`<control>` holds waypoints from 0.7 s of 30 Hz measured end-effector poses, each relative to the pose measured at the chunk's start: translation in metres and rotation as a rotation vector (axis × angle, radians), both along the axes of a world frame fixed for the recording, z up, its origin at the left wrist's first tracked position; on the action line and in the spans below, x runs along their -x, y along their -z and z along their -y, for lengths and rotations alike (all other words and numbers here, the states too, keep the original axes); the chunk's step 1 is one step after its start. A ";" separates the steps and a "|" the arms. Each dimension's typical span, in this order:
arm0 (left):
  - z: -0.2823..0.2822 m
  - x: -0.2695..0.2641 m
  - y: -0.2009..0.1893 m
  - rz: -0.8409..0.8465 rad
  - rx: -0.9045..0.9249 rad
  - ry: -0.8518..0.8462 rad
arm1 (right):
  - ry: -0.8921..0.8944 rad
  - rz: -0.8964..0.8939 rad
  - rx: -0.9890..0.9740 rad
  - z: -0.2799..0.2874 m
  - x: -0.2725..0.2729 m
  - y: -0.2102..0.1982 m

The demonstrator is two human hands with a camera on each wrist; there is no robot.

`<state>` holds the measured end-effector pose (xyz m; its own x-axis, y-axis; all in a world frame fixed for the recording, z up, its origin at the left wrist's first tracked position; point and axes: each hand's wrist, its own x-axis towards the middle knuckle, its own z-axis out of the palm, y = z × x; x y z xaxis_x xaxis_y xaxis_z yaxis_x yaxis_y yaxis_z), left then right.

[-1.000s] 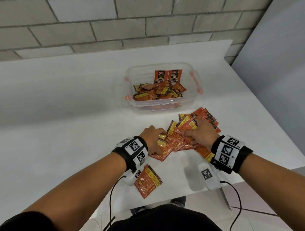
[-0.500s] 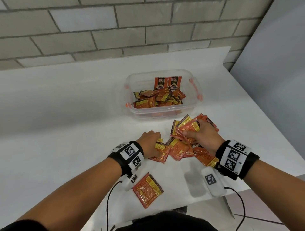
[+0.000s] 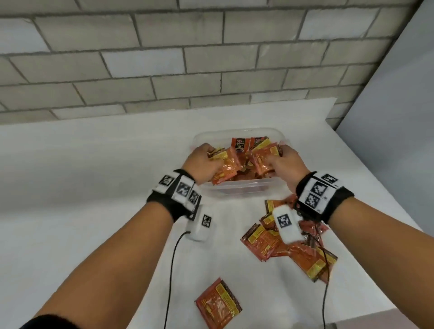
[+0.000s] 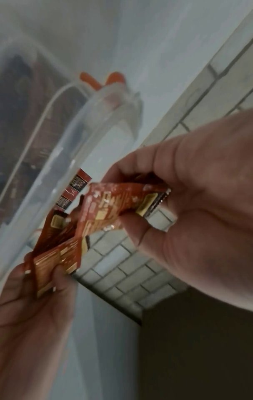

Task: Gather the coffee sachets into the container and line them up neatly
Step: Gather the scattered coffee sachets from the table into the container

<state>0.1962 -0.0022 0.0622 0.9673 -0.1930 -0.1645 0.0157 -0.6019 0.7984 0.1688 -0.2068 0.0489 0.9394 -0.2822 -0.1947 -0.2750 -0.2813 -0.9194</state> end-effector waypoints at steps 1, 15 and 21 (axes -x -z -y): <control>0.006 -0.007 0.002 -0.055 -0.033 -0.010 | -0.013 -0.022 0.040 -0.004 -0.009 0.004; 0.048 -0.028 0.031 -0.097 -0.551 -0.004 | -0.210 -0.292 0.765 -0.021 -0.048 0.035; 0.036 -0.002 0.012 0.153 -0.373 0.016 | -0.153 0.062 0.617 -0.003 -0.009 0.016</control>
